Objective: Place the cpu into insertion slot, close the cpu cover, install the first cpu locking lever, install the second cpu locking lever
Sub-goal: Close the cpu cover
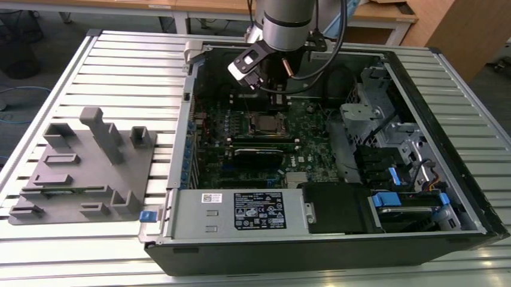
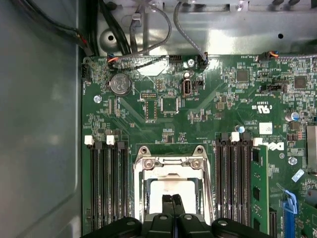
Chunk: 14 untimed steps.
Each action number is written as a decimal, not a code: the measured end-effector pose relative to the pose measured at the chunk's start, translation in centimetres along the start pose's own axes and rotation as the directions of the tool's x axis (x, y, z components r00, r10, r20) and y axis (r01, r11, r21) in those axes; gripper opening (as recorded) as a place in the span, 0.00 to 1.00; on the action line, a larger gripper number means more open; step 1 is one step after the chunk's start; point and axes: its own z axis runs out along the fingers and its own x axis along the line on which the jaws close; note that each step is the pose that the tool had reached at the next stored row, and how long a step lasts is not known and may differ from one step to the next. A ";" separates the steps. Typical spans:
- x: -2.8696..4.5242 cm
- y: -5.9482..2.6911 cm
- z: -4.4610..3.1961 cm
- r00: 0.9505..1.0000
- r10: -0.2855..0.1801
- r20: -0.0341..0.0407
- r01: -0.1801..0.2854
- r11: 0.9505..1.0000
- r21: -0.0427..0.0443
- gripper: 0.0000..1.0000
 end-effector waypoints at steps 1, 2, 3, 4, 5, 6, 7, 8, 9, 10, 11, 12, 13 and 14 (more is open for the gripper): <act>0.00 0.00 0.00 1.000 0.000 0.000 0.000 1.000 0.000 0.11; 0.00 0.00 0.00 1.000 0.000 0.001 0.000 1.000 0.000 0.11; 0.00 0.00 0.01 1.000 0.000 0.001 0.000 1.000 0.000 0.11; 0.00 0.00 0.00 1.000 0.000 0.001 0.000 1.000 0.000 0.11; 0.00 0.00 0.00 1.000 0.000 0.001 0.000 1.000 0.000 0.11; 0.00 0.00 0.01 1.000 -0.003 0.001 0.003 1.000 0.000 0.11; 0.00 0.00 0.01 1.000 -0.011 0.001 0.011 1.000 0.000 0.11; 0.00 -0.01 0.01 1.000 -0.022 0.001 0.022 1.000 0.000 0.11; 0.00 -0.01 0.02 1.000 -0.031 0.001 0.031 1.000 0.000 0.11; 0.00 -0.01 0.02 0.999 -0.039 0.000 0.039 0.999 0.000 0.11; 0.00 -0.01 0.03 0.999 -0.046 0.000 0.046 0.999 0.000 0.11; 0.00 -0.01 0.03 0.999 -0.051 0.000 0.051 0.999 0.000 0.11; 0.00 -0.01 0.03 0.998 -0.056 0.000 0.056 0.998 0.000 0.11; 0.00 -0.01 0.03 0.998 -0.059 0.000 0.059 0.998 0.000 0.11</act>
